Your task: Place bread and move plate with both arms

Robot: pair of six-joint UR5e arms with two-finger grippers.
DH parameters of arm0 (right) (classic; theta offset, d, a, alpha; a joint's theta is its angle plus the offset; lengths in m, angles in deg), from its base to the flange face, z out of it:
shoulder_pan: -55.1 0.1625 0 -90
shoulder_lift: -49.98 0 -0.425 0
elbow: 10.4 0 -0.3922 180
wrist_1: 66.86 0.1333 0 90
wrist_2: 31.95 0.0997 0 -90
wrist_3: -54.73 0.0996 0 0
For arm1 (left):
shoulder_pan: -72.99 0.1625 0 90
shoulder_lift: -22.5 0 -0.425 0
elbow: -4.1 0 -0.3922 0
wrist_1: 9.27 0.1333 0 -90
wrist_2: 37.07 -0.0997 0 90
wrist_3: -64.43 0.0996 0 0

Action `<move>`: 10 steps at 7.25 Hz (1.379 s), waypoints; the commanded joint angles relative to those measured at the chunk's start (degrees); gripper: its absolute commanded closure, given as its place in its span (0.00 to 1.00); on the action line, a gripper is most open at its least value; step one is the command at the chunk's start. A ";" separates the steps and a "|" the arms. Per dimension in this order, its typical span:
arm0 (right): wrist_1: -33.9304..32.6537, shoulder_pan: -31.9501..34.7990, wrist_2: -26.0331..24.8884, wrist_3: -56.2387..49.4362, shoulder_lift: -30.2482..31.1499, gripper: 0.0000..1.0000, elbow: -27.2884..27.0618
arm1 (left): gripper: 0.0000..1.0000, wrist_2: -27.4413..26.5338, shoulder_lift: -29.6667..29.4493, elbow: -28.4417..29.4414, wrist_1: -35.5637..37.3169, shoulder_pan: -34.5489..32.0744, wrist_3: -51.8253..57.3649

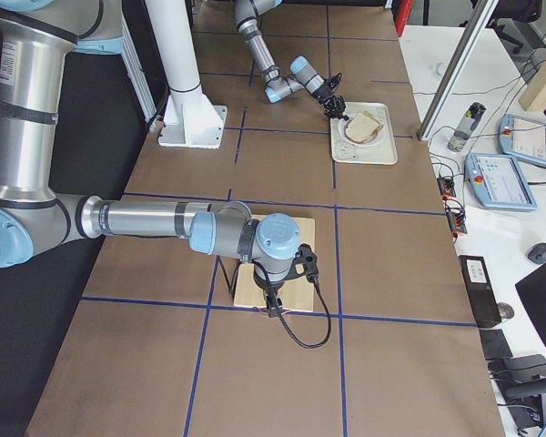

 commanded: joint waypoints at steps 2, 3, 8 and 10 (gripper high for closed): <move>0.00 0.00 0.07 0.00 0.06 0.00 -0.30 | 0.00 15.40 6.13 -15.56 16.17 -5.84 1.24; 0.00 0.00 0.07 0.00 -0.03 0.00 -0.22 | 0.00 20.32 9.03 -23.39 25.29 -6.63 5.69; 0.00 0.00 0.07 -0.09 -0.03 0.00 0.05 | 0.00 29.33 23.34 -62.52 84.56 -8.31 51.05; 0.00 0.00 -0.02 -0.26 -0.03 0.00 0.05 | 0.00 29.33 30.57 -69.67 96.51 -11.72 74.09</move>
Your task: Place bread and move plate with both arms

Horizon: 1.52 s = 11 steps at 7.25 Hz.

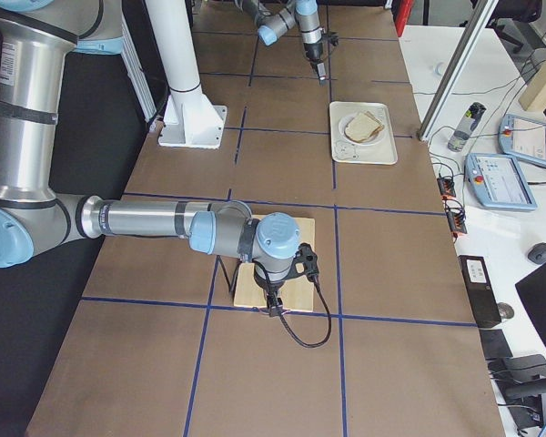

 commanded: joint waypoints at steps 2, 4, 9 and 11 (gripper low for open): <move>3.14 0.00 -0.29 -0.41 0.00 0.00 0.77 | 0.00 5.53 11.69 -7.25 9.56 -11.36 29.52; 6.41 -0.09 -0.03 0.11 -0.17 0.00 4.28 | 0.00 14.52 20.91 -7.25 8.68 -23.58 46.00; 7.03 -0.09 -1.87 7.58 -0.53 0.00 1.75 | 0.00 26.85 35.52 -3.83 8.59 -48.22 65.64; 7.12 -0.17 -2.15 7.67 -0.53 0.00 1.56 | 0.00 26.77 39.05 -3.39 8.59 -48.68 67.36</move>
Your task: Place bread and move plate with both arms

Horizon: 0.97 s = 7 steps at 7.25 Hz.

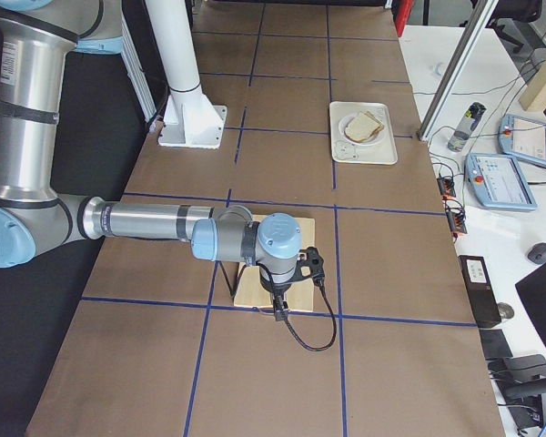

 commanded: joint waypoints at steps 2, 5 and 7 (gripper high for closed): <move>0.16 -0.21 0.21 0.09 0.07 0.00 -0.15 | 0.00 0.42 0.43 4.79 -0.14 -0.46 1.40; 0.08 -0.21 0.21 0.00 0.33 0.00 0.03 | 0.00 0.33 -0.73 6.75 -1.20 -0.46 0.70; 0.16 -0.21 0.21 0.08 0.33 0.00 0.03 | 0.00 0.42 -0.73 6.84 -1.29 -0.45 1.05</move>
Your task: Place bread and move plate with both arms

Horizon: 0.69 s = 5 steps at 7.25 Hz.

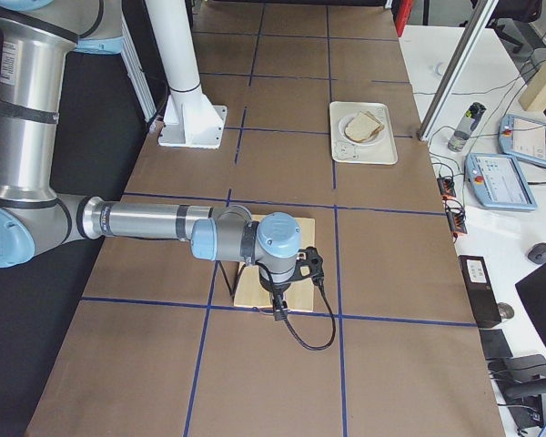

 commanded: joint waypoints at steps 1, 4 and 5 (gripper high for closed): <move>0.07 0.00 0.00 0.15 0.03 0.00 0.01 | 0.00 -0.07 -0.05 -0.45 -0.05 0.01 0.34; 0.07 -0.53 0.09 0.15 0.03 0.00 0.01 | 0.00 0.01 0.22 -1.51 -0.05 0.01 0.34; 0.07 -0.88 0.09 0.15 0.03 0.00 0.10 | 0.00 0.01 0.22 -1.51 -0.05 0.10 0.34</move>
